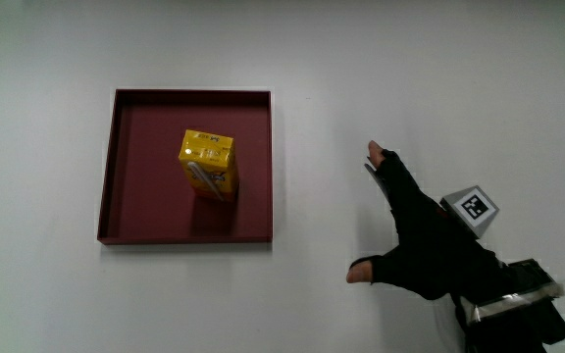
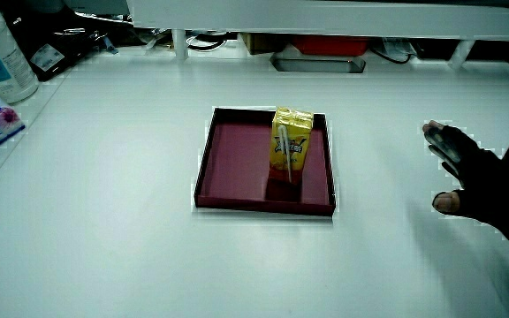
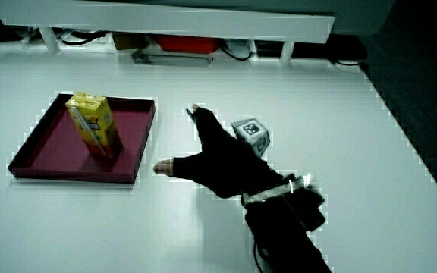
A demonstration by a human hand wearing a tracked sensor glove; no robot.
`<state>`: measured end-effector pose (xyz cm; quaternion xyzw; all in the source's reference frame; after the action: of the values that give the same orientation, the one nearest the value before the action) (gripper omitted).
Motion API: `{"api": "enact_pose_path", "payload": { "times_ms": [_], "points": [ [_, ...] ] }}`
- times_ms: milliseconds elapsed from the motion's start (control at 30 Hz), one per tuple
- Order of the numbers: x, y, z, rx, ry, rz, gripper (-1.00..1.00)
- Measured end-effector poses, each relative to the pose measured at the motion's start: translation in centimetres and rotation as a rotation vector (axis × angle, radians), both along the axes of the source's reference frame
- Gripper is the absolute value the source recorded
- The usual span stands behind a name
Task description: Pick ice redtea
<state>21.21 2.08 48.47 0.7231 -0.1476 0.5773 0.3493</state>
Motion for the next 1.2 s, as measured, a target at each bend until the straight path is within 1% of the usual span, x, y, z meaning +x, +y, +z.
{"api": "enact_pose_path", "payload": {
  "times_ms": [33, 67, 100, 133, 167, 233, 300, 333, 367, 400, 433, 467, 500, 533, 567, 600, 667, 700, 733, 767, 833, 900, 933, 967, 1067, 1100, 1133, 1167, 1200],
  "points": [
    [-0.5, -0.1, -0.2, -0.021, 0.011, -0.002, 0.00],
    [-0.7, -0.3, 0.3, -0.010, 0.029, -0.009, 0.00],
    [-1.2, -0.4, 0.1, -0.037, 0.037, -0.010, 0.00],
    [-1.6, -0.6, 0.4, -0.061, 0.085, -0.016, 0.00],
    [-2.3, -0.8, 0.2, -0.073, 0.053, -0.018, 0.00],
    [-3.4, -1.1, 0.6, -0.083, 0.061, -0.036, 0.00],
    [-4.7, -1.5, 0.6, -0.102, 0.049, -0.059, 0.00],
    [-5.2, -1.7, 0.9, -0.095, 0.049, -0.067, 0.00],
    [-5.7, -1.9, 1.2, -0.079, 0.030, -0.074, 0.00],
    [-6.4, -2.0, 0.8, -0.100, 0.011, -0.071, 0.00],
    [-6.8, -2.2, 1.2, -0.091, 0.013, -0.080, 0.00],
    [-7.1, -2.5, 1.8, -0.081, 0.037, -0.090, 0.00],
    [-7.8, -2.6, 1.5, -0.111, 0.026, -0.079, 0.00],
    [-8.3, -2.9, 1.5, -0.105, 0.007, -0.086, 0.00],
    [-8.7, -3.1, 2.0, -0.080, -0.002, -0.095, 0.00],
    [-9.3, -3.3, 1.8, -0.088, -0.036, -0.088, 0.00],
    [-10.1, -3.7, 1.9, -0.075, -0.046, -0.092, 0.00],
    [-10.3, -3.9, 2.1, -0.089, -0.017, -0.092, 0.00],
    [-10.8, -4.0, 2.0, -0.100, -0.041, -0.087, 0.00],
    [-11.2, -4.1, 2.0, -0.113, -0.039, -0.088, 0.00],
    [-12.0, -4.3, 2.4, -0.090, -0.078, -0.094, 0.00],
    [-12.6, -4.5, 2.9, -0.078, -0.085, -0.094, 0.00],
    [-12.9, -4.5, 3.0, -0.089, -0.096, -0.090, 0.00],
    [-13.2, -4.6, 3.1, -0.103, -0.086, -0.085, 0.00],
    [-14.1, -4.9, 3.7, -0.101, -0.120, -0.084, 0.00],
    [-14.3, -5.0, 3.8, -0.108, -0.106, -0.082, 0.00],
    [-14.6, -5.1, 4.0, -0.100, -0.110, -0.085, 0.00],
    [-14.9, -5.1, 3.9, -0.111, -0.115, -0.085, 0.00],
    [-15.2, -5.2, 3.8, -0.110, -0.121, -0.087, 0.00]
  ]
}}
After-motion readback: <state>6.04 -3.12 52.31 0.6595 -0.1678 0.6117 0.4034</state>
